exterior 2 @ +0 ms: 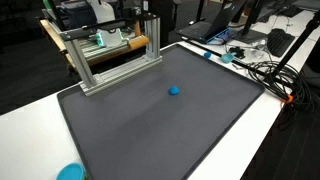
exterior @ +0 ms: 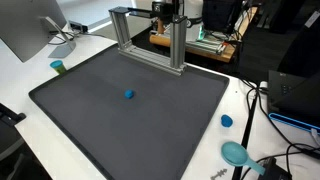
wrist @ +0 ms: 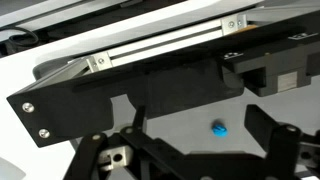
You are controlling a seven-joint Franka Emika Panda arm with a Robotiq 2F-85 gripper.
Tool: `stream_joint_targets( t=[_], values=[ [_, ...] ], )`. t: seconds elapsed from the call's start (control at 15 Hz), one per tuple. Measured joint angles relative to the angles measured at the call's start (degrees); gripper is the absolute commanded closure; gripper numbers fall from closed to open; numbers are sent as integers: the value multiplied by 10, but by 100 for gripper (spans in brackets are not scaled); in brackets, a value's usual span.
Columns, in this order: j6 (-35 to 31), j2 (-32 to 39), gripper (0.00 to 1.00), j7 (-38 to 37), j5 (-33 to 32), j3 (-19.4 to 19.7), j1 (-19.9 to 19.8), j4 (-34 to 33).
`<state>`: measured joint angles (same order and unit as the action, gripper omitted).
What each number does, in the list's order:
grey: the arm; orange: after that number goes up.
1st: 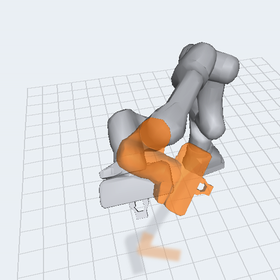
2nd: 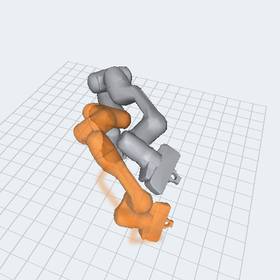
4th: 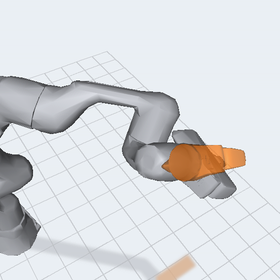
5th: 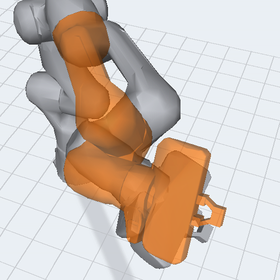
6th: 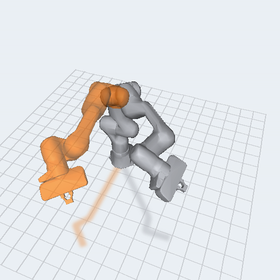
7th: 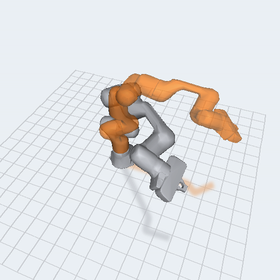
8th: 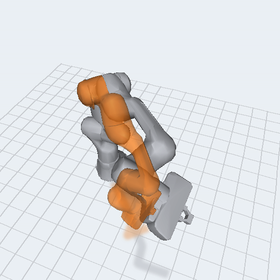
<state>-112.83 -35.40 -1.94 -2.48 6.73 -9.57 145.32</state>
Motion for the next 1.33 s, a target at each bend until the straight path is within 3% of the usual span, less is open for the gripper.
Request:
stream_joint_targets(
  t=[1.0,1.33],
  values=[
    [2,-3,0,-12,5,-1,0,-2],
    [47,-65,0,-41,14,-47,21,-2]
  ],
)
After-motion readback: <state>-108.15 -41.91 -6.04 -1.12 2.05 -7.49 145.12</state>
